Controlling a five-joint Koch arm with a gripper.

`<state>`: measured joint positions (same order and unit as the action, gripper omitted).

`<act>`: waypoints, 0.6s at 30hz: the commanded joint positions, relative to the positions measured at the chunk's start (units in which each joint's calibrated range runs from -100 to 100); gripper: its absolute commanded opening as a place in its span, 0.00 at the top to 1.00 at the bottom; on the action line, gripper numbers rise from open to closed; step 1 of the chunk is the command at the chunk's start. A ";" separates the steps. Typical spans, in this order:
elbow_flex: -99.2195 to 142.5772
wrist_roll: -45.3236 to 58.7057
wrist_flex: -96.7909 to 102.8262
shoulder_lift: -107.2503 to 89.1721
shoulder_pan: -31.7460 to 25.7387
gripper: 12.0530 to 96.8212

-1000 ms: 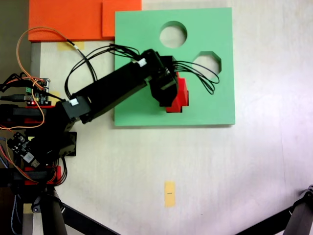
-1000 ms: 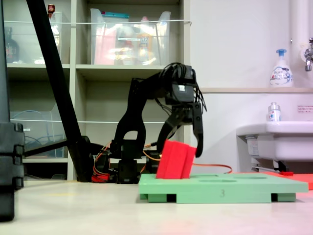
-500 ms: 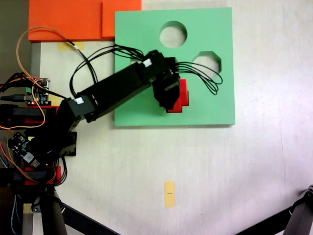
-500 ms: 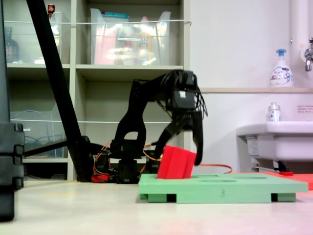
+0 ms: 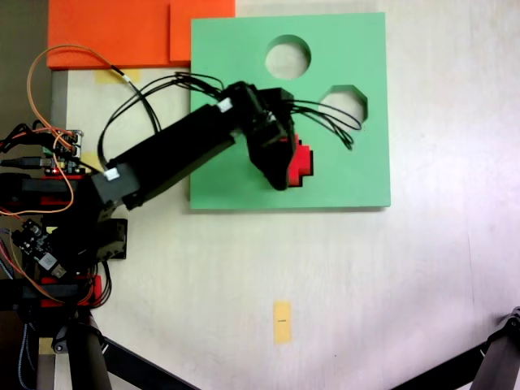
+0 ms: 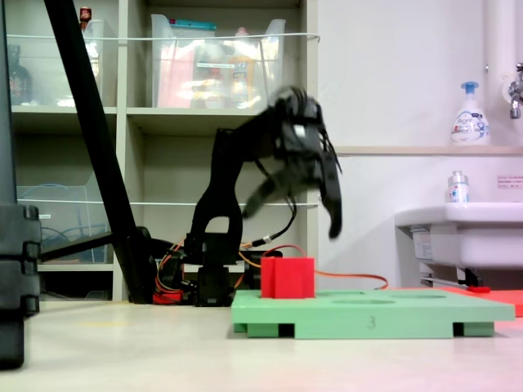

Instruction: Put the cross columnar block into the corresponding hole

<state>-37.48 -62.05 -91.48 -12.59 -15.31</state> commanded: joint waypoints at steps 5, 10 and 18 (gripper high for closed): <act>-2.30 19.34 0.05 -25.82 3.81 0.20; -2.30 34.09 1.11 -40.91 11.14 0.45; 13.15 42.15 5.16 -47.75 17.09 0.46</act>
<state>-27.19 -20.98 -91.48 -56.22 1.00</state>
